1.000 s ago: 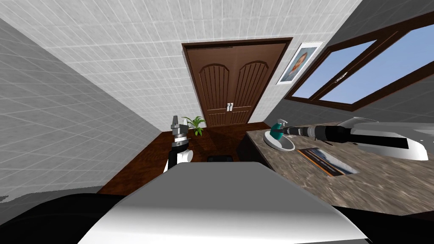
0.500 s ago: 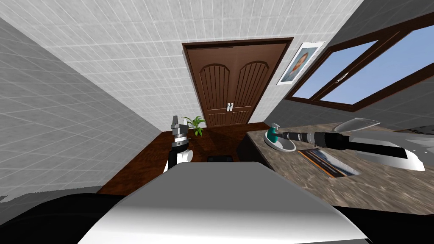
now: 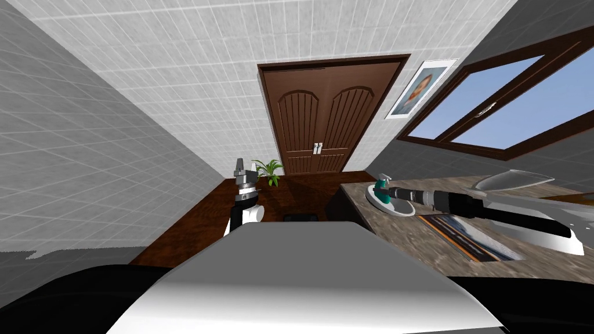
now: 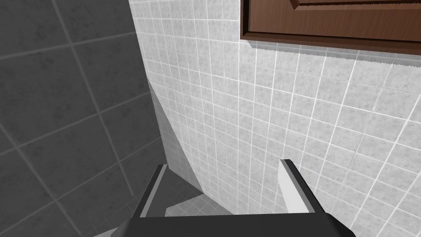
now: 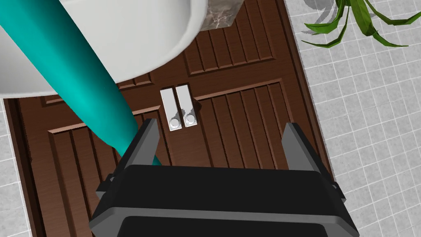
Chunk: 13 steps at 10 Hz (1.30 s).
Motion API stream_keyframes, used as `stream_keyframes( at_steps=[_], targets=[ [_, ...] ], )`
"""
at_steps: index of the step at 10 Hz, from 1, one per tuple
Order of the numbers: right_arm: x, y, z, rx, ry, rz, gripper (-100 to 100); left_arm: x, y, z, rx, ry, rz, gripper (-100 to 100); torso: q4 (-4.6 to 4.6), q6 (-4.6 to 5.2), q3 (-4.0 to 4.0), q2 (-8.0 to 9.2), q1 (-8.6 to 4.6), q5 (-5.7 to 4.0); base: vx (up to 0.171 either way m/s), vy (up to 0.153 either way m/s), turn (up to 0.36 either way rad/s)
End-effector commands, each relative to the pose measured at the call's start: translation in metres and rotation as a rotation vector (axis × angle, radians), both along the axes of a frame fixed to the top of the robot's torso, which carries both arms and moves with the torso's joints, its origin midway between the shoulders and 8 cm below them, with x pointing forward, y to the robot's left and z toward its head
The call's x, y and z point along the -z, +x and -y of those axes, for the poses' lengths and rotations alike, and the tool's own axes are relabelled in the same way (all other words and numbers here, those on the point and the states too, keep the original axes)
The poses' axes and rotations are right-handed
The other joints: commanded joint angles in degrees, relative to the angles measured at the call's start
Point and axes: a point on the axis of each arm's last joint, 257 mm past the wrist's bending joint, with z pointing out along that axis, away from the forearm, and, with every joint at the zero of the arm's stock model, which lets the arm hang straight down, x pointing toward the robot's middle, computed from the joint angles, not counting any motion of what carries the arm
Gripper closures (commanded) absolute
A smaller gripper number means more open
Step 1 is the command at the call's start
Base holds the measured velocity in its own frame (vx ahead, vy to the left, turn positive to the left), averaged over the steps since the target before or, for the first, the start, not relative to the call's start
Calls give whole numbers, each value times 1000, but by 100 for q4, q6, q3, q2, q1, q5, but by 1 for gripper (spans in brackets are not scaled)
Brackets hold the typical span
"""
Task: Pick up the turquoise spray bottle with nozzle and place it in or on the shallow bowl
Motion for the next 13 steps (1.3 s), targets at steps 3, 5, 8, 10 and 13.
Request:
stream_keyframes(
  at_steps=[3, 5, 8, 10, 13],
  targets=[
    [14, -28, -5, 4, 60, 21, -100, 0, 0, 0, 0, 0, 0, 0, -4, -11, -11, -21, -8, -4, 57, -7, 180],
    [15, -33, -4, 30, 82, 39, -100, 0, 0, 0, 0, 0, 0, 0, -7, -5, -19, -32, -8, -3, 42, -7, -24],
    [25, -57, 5, 58, 74, -6, -100, 0, 0, 0, 0, 0, 0, 0, 0, -6, -2, -4, 3, 2, -8, 4, 1],
    [29, -81, 9, 69, 84, 15, -100, 0, 0, 0, 0, 0, 0, 0, 0, -5, -1, -3, 2, 1, 39, 1, 186],
    [29, -104, 12, 120, 120, 34, -100, 0, 0, 0, 0, 0, 0, 0, -9, -15, -26, -45, -11, -7, 63, -14, 40]
  ],
)
